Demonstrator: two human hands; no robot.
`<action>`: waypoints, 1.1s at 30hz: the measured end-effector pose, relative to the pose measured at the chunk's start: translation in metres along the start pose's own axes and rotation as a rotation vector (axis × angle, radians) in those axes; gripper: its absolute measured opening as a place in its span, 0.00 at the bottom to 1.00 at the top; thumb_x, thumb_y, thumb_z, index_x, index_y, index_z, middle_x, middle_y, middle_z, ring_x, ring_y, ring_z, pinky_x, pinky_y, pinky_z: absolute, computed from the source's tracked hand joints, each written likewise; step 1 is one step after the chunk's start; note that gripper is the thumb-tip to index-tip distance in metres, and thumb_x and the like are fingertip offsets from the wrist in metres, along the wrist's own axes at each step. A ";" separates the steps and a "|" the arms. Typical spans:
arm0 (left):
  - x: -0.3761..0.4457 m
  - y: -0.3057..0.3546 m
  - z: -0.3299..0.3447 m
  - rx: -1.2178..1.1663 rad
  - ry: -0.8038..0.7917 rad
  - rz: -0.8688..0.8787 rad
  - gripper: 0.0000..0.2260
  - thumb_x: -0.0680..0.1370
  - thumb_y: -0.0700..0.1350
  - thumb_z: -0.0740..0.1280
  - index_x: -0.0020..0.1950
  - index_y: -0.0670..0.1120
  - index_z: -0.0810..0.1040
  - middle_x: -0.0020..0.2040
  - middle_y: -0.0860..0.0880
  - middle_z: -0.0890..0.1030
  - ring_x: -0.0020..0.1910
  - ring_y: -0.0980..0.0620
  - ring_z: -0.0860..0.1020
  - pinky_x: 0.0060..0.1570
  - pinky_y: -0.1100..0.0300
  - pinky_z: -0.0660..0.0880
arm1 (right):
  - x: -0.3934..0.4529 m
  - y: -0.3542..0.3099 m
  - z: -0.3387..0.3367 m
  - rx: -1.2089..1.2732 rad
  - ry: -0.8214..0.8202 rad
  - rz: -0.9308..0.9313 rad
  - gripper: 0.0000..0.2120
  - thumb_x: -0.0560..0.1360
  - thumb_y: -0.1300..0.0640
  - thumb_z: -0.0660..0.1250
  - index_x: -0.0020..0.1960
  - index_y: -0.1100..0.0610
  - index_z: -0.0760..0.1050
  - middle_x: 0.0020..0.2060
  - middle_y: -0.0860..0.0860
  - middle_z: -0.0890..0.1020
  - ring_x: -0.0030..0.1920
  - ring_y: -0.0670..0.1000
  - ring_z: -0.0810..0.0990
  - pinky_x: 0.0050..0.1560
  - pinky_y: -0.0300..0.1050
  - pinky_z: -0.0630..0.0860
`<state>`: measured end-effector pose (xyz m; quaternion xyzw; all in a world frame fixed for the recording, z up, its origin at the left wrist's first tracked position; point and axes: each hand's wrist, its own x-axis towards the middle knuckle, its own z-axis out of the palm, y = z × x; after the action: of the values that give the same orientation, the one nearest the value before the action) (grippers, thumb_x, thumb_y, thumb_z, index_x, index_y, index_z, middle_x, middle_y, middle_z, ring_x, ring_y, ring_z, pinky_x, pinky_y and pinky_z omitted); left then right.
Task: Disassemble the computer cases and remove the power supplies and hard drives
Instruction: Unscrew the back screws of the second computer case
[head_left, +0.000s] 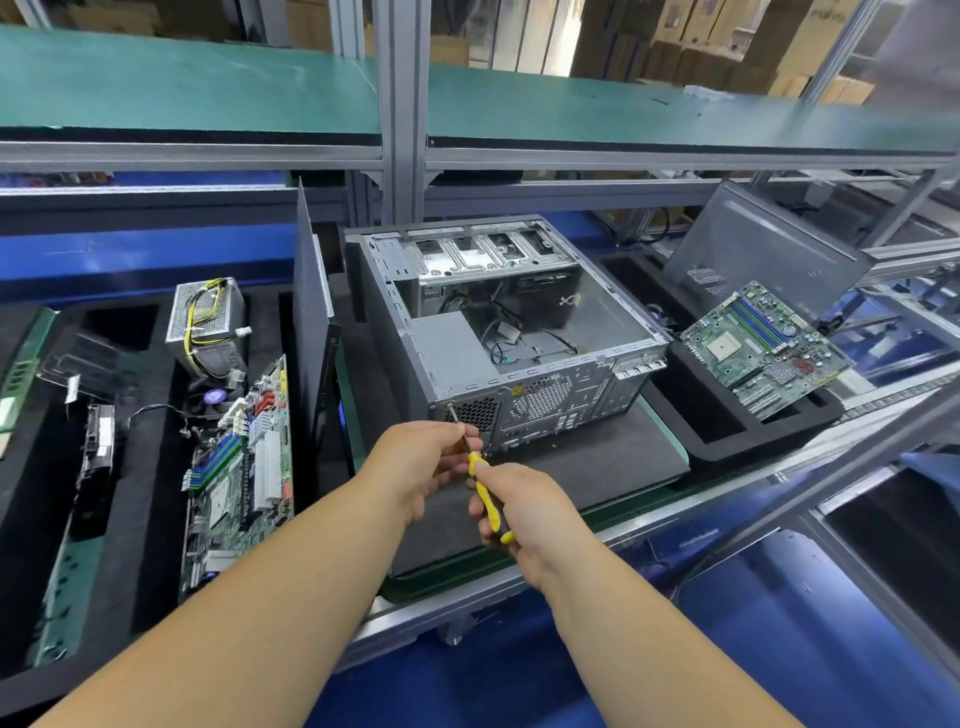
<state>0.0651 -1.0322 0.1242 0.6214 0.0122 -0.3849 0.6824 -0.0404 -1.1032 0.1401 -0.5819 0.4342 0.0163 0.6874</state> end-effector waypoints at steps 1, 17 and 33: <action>0.000 0.000 0.000 -0.009 0.000 -0.017 0.06 0.80 0.41 0.67 0.47 0.39 0.82 0.39 0.46 0.84 0.34 0.53 0.81 0.37 0.64 0.79 | 0.002 0.002 -0.001 -0.056 0.028 -0.070 0.11 0.81 0.51 0.64 0.47 0.58 0.76 0.29 0.50 0.78 0.26 0.47 0.71 0.33 0.42 0.70; 0.012 -0.007 0.002 0.020 0.069 0.060 0.08 0.75 0.40 0.74 0.37 0.39 0.82 0.32 0.45 0.83 0.27 0.55 0.77 0.29 0.66 0.75 | 0.005 0.004 -0.011 0.088 -0.171 0.039 0.18 0.83 0.47 0.58 0.46 0.58 0.77 0.27 0.51 0.76 0.26 0.48 0.70 0.29 0.41 0.68; 0.007 -0.009 0.003 -0.065 0.010 0.076 0.06 0.79 0.36 0.67 0.44 0.38 0.83 0.35 0.45 0.85 0.30 0.55 0.81 0.31 0.67 0.78 | 0.008 0.009 -0.009 -0.021 0.013 -0.124 0.10 0.80 0.52 0.65 0.45 0.58 0.77 0.29 0.51 0.79 0.25 0.46 0.71 0.27 0.39 0.70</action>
<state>0.0637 -1.0383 0.1138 0.6008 0.0043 -0.3550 0.7162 -0.0461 -1.1115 0.1284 -0.6152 0.4013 -0.0255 0.6782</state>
